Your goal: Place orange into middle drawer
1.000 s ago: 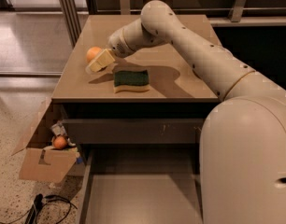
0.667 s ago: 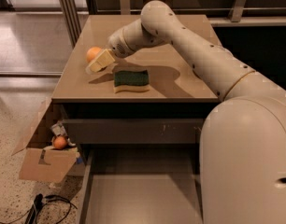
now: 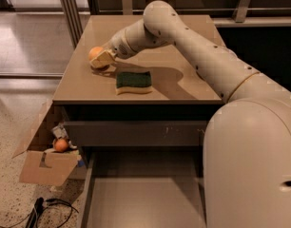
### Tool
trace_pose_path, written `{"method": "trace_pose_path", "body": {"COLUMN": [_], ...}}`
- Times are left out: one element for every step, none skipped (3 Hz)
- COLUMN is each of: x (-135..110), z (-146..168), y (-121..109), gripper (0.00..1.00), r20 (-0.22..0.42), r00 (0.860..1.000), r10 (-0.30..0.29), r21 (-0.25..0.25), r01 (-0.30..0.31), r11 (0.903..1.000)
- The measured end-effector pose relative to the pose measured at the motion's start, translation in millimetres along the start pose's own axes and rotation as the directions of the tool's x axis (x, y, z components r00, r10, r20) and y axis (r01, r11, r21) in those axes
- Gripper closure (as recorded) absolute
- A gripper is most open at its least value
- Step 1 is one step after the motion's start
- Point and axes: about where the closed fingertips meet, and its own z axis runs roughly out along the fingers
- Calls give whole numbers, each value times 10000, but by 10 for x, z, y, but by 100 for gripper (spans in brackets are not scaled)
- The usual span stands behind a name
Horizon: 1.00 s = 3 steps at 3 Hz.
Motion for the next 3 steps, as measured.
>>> {"method": "trace_pose_path", "body": {"x": [0, 0, 0], "z": [0, 0, 1], "y": [0, 0, 0], "gripper": [73, 96, 100], "r20": [0, 0, -1], "r00": [10000, 10000, 10000], "r10": [0, 0, 0], "r21": [-1, -1, -2], "r01": [0, 0, 0], "r11": [10000, 10000, 10000]}}
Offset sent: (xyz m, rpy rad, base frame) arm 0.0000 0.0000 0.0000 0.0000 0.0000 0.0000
